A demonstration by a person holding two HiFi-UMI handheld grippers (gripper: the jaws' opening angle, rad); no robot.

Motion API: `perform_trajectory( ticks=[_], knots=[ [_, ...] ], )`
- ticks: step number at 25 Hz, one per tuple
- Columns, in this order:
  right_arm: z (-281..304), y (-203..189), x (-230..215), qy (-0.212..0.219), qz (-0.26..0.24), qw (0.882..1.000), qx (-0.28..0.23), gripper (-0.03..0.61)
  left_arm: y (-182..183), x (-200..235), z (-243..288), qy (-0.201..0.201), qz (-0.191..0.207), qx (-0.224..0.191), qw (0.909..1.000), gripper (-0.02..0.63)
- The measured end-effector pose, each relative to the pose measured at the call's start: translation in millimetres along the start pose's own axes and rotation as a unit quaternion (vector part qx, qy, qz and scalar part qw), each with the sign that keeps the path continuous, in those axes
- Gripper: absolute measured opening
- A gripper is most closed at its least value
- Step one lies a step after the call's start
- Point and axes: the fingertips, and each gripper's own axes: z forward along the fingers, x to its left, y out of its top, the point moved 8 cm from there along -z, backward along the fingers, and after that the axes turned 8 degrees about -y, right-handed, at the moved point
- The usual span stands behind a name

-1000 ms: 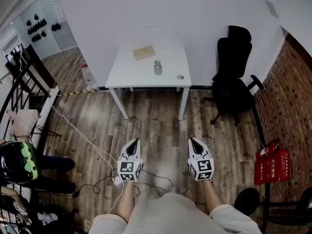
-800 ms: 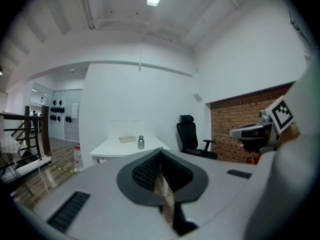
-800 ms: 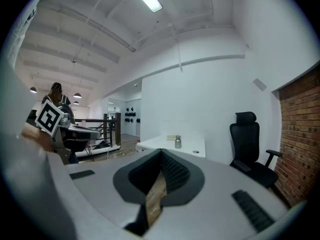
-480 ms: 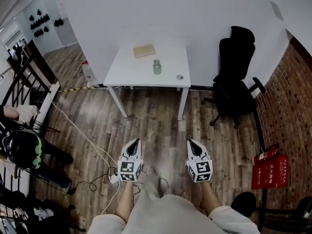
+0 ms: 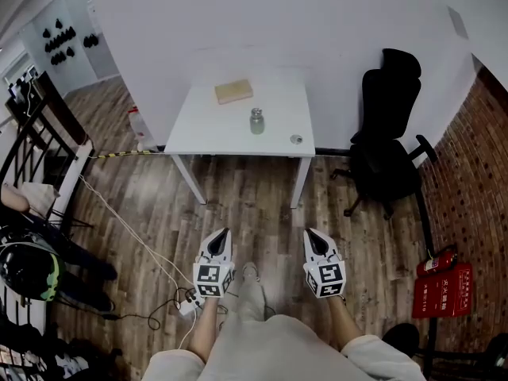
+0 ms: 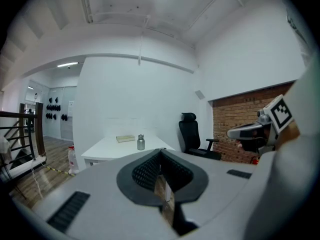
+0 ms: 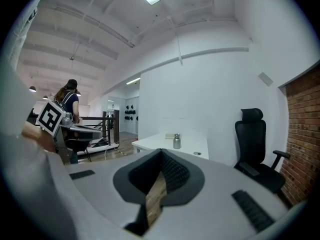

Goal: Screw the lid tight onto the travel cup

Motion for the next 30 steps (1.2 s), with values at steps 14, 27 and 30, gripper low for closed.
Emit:
perform_trajectory(
  ticks=[14,27,30],
  knots=[
    [196.8,59.5,-4.5,-0.031,-0.007,0.999,0.011,-0.002,48.5,152.0,157.4,-0.042,-0.005,-0.001,0.9991,0.008],
    [327.4,90.4,-8.2,-0.056,-0.017,0.998,0.017,-0.002,74.6,252.7,265.0,-0.073,-0.006,-0.008,0.9973,0.008],
    [344.3,88.3,-12.6,-0.059,-0.015,0.998,0.024,-0.002,77.1,262.4,284.4,-0.079,-0.004,-0.006,0.9968,0.008]
  ],
)
